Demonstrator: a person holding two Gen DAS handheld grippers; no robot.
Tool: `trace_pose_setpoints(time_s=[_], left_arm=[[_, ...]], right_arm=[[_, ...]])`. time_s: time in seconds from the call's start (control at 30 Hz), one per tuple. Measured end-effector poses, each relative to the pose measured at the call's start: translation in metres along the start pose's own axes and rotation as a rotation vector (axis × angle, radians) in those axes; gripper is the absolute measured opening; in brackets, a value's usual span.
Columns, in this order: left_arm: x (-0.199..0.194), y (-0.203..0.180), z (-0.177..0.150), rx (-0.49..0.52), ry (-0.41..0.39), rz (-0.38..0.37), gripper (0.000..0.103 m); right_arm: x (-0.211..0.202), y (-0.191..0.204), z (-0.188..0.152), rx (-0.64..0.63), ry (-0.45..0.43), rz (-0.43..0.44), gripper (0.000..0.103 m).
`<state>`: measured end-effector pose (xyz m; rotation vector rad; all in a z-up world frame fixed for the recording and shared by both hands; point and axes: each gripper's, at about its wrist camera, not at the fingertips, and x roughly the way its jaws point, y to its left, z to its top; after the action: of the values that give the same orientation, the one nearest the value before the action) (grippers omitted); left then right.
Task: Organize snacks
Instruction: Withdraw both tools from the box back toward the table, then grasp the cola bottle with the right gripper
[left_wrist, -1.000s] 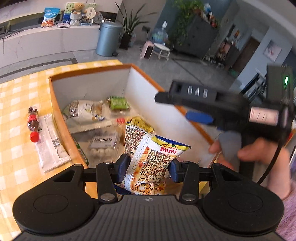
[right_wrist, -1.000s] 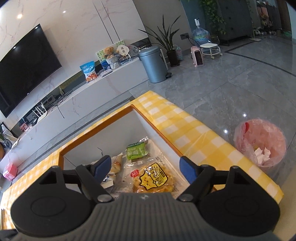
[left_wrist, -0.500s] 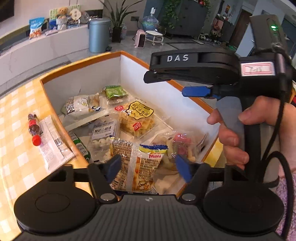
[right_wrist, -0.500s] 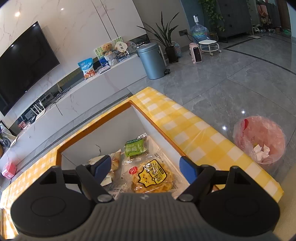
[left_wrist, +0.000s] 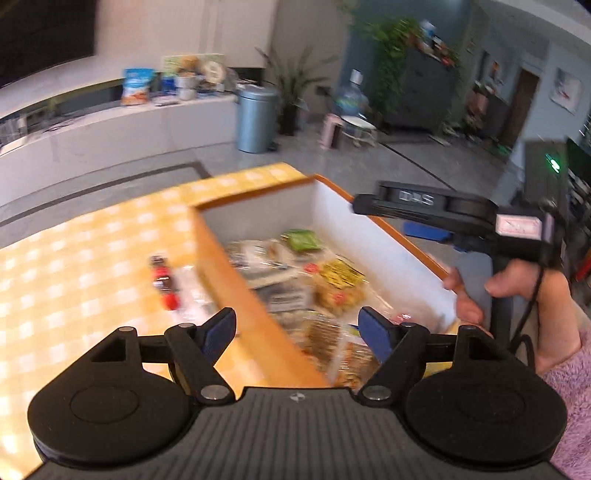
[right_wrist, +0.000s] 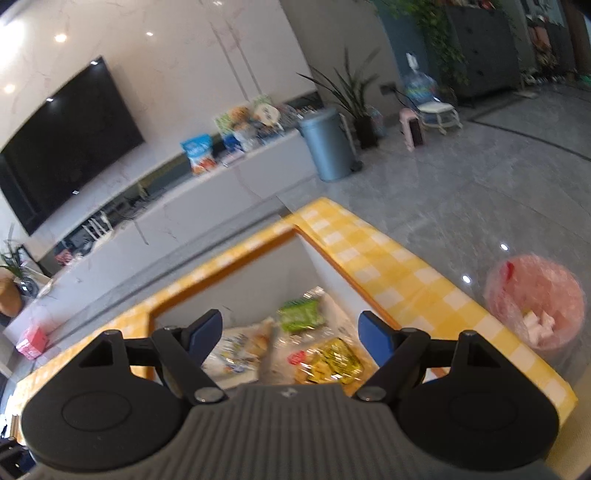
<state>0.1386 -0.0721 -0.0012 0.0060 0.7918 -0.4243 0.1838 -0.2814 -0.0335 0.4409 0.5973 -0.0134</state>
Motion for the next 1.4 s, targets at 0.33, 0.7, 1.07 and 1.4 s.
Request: trace_pose_setpoints(time_s=[0.33,0.7,1.07,1.4], left_arm=[[-0.032,0.060,-0.008,-0.142,-0.040,0.210,0.089],[-0.020,0.136,-0.044,-0.258,0.024,0.399,0.089],[-0.011,0.196,-0.075,-0.396,0.000,0.333,0.089],[0.014,0.225,-0.094,-0.447,0.079,0.358,0.089]], right_arm=[[-0.008,0.061,-0.007,-0.134,-0.031,0.063,0.079],[-0.002,0.148,-0.054,-0.259,-0.098,0.147,0.063],[0.076,0.196,-0.115,-0.414,0.020,0.022,0.053],[0.145,0.201,-0.133,-0.457,0.154,-0.113,0.045]])
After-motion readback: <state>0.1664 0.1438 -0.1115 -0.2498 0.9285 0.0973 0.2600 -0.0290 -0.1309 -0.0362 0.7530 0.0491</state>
